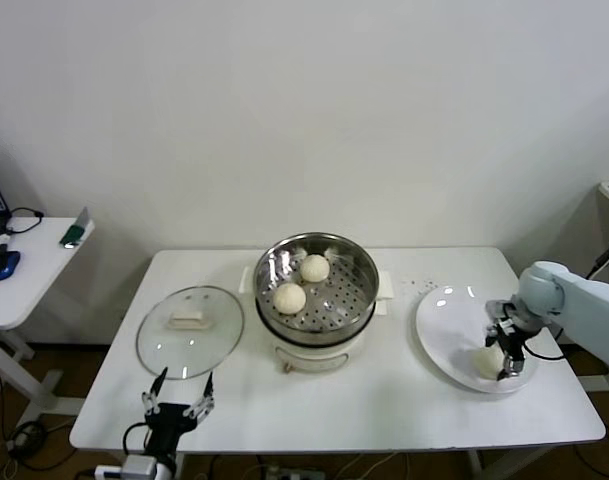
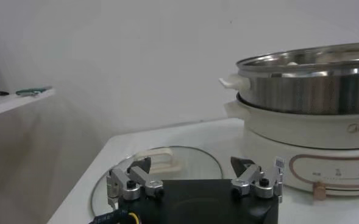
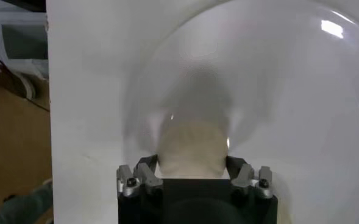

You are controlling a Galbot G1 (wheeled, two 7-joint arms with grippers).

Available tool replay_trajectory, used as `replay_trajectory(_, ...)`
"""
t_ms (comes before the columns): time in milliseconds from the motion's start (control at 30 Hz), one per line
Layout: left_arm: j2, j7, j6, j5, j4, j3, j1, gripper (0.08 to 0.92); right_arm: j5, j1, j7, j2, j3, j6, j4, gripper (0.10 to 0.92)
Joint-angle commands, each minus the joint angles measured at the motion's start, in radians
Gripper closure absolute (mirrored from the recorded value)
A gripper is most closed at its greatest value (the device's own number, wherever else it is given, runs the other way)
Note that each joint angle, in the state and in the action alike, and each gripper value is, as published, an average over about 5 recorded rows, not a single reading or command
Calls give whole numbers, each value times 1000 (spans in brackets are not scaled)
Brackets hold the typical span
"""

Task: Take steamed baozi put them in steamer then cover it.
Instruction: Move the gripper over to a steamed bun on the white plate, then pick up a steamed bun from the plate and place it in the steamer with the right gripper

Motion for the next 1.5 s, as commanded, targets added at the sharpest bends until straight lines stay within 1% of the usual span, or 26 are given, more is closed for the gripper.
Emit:
replay_trajectory(33,0,0,-1,0,2,-1,1,177,-4,29,-1,9,-10,23,-22,328)
replay_trajectory(133,1,0,-1,0,2,0,1,177,14,91,-2,23,-44,63,-28,337)
replay_trajectory(267,2,0,-1,0,3,1,1,177,37,247,-19,64,-162,189,-17,338)
replay_trajectory(500,1,-1,-2,0,5,2,3,177,36,591,-44,217,-354,431,0,334)
replay_trajectory(600,1,-4,-1,0,5,3,4,177,35,685,-51,279,-390,528,9,330)
replay_trajectory(767,-1,-1,-2,2,10,8,8,177,39,774,-74,358,-397,625,60,330)
replay_trajectory(933,3,1,-2,0,10,11,8,177,33,790,-74,435,-363,670,130,330)
replay_trajectory(1167,33,1,-3,-12,7,4,16,177,-72,703,-66,553,-295,724,188,330)
replay_trajectory(1333,39,0,-4,-13,4,-1,28,177,-178,578,-61,641,-244,750,186,330)
replay_trajectory(1500,36,-1,-5,-14,5,-3,32,177,-243,499,-49,705,-235,776,169,325)
